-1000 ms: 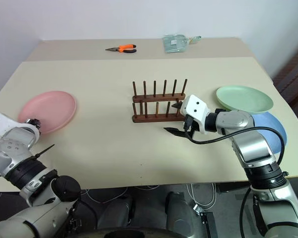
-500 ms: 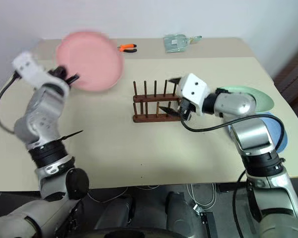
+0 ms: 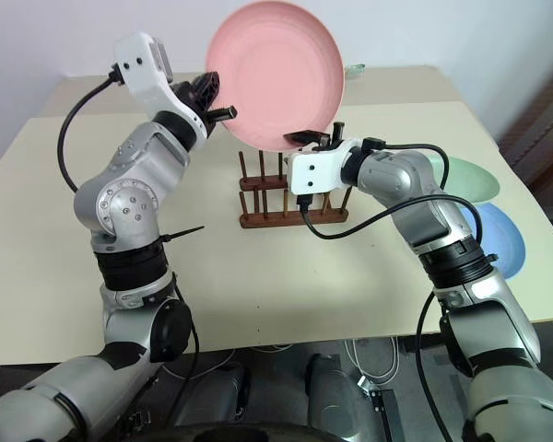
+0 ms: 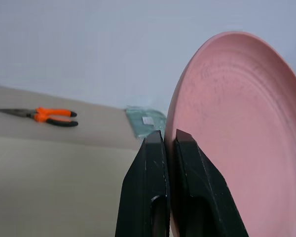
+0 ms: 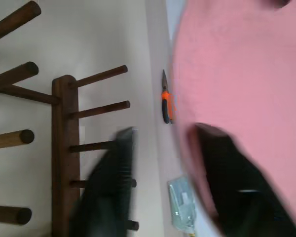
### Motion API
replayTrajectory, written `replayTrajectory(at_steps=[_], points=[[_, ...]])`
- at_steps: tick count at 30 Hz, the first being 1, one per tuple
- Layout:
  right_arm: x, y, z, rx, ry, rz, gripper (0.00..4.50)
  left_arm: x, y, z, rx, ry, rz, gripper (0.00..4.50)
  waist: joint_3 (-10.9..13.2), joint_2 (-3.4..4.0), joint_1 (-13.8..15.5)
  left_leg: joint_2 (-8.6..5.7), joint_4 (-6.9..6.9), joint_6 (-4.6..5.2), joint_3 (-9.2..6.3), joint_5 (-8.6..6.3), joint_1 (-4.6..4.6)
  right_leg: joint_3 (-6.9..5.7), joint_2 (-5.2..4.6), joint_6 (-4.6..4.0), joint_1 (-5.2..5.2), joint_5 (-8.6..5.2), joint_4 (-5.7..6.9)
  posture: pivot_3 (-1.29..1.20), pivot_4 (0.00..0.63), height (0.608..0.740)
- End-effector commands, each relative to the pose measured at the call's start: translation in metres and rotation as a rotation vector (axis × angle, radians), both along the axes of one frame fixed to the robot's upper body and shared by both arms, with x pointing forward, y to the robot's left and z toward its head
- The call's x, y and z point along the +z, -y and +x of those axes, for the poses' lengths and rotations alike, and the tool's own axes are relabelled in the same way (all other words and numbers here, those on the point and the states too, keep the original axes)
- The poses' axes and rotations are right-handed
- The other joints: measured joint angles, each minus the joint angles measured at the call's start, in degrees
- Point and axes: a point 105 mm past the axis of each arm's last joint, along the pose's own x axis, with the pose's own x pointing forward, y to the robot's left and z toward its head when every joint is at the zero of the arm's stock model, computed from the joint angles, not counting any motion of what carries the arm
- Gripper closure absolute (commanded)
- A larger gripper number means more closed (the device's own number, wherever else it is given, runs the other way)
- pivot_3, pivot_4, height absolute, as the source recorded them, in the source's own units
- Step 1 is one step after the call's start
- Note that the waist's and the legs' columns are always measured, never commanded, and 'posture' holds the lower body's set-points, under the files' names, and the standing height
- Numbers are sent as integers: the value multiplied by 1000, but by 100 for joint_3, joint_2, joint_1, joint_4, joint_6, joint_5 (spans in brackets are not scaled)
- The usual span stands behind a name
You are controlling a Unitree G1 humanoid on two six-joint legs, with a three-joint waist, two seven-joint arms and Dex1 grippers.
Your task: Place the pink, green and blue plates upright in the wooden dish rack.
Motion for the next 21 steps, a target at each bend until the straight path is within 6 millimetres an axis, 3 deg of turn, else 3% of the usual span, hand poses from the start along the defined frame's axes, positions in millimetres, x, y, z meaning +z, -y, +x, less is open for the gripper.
replayTrajectory(at_steps=[1, 2, 8, 9, 11, 13, 15, 18, 21], points=[[18, 0, -1, -2, 94, 1, 4216, 13, 2, -8, -21, 50, -24, 4500, 0, -1, 4, 0, 1, 0, 0, 0, -1, 0, 0, 0, 0, 0, 0, 0, 150, 740], [19, 1, 0, -11, 108, -5, 4445, 12, 1, -7, -21, 40, -28, 4500, 0, 0, 8, 0, 1, 0, 0, 0, -1, 0, 0, 0, 0, 0, 0, 0, 150, 740], [27, 11, 4, -59, 183, -1, 4445, 21, -4, -11, -59, 90, -126, 4500, 1, -1, 7, -1, 0, 0, -1, 0, -1, 0, 0, 0, 1, 0, -1, 0, 150, 740], [29, 16, 4, -71, 181, 16, 4500, 26, -15, -9, -18, 109, -150, 3827, 1, -1, 8, -1, 0, 0, -1, 0, -1, 0, 0, 0, 1, 0, -1, 0, 150, 740], [35, 27, 3, -93, 163, 75, 4500, 32, -38, -5, 75, 135, -139, 3083, 1, -1, 11, -1, 0, 0, -1, 0, -1, 0, 0, -1, 1, 0, -1, 0, 150, 740], [48, 43, -1, -111, 84, 251, 4500, 37, -59, -5, 165, 210, 7, 2131, 1, -1, 6, 0, -1, 0, -1, 0, 2, 1, 0, -1, 1, 0, -1, 0, 150, 740], [63, 65, -18, -70, -178, 659, 4500, 20, -58, -11, 74, 260, 250, 2076, 0, -2, 2, 0, -4, 0, 1, 0, 4, 5, 2, -2, 1, 0, 0, 0, 150, 740], [71, 75, -39, 38, -433, 975, 4500, -6, -39, -26, -140, 282, 396, 2076, -3, 17, 8, 3, -10, 12, -3, -6, 4, 9, 5, -5, 2, 1, -1, 0, 150, 740], [63, 80, -61, 125, -689, 1148, 4500, -52, -8, -63, -515, 242, 505, 2076, -1, 19, 19, 2, -7, 40, -4, -22, -2, 10, 0, -20, 2, -3, -8, 0, 150, 740]])
